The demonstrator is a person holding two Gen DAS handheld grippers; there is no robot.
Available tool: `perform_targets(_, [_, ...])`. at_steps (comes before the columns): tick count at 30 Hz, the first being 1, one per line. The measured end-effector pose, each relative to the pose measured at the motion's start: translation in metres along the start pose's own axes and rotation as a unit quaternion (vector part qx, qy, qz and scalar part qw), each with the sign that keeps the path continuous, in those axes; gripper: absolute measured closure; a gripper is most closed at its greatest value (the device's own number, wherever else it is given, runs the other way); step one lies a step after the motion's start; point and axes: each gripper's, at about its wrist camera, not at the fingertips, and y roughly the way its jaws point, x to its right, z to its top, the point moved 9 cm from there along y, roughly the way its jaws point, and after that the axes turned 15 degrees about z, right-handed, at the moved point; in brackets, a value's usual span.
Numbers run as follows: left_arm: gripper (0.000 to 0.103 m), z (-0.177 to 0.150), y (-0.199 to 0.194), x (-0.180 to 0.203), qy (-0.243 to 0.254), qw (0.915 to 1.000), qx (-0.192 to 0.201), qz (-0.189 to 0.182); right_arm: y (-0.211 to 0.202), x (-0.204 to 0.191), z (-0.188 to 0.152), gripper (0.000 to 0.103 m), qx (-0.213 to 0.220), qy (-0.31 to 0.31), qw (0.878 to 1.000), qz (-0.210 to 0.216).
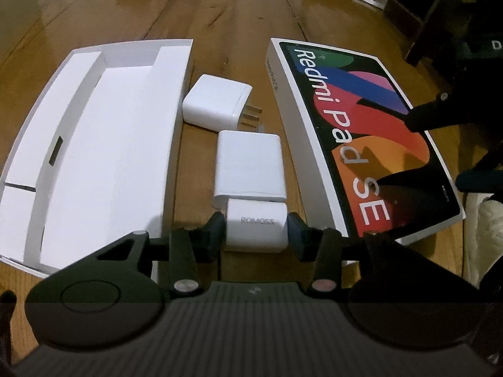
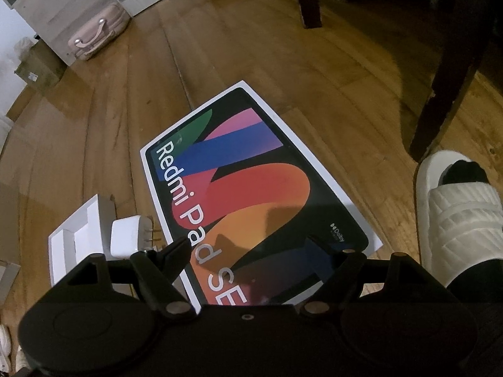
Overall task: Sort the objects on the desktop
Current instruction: 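Close the left gripper around the small white ROMOSS charger, then lift the ROMOSS charger with the left gripper and carry it over the white insert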
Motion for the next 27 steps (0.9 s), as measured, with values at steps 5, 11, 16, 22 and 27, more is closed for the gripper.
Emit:
perform_targets(5, [0.061,0.001,-0.004,-0.003,0.003,1.0,-0.004,0.003,0.0,0.002,-0.001,0.019,-0.001,0.006,1.0,0.003])
perform_targets(11, [0.061,0.005,-0.013,-0.008,0.012,0.9998,0.006,0.013,-0.002,0.002,0.0,0.019,0.005,0.013,1.0,0.003])
perform_targets(16, [0.061,0.007,-0.019,-0.015,-0.006,1.0,0.0,0.001,-0.003,-0.002,0.0,0.019,0.007,0.017,1.0,0.009])
perform_targets(22, [0.061,0.012,-0.029,-0.022,-0.014,0.9999,0.007,-0.002,-0.007,-0.007,0.0,0.019,0.013,0.024,0.999,0.022])
perform_targets(27, [0.061,0.018,-0.038,-0.038,-0.023,0.9996,0.011,0.008,-0.005,-0.015,-0.001,0.019,0.011,0.022,0.999,0.033])
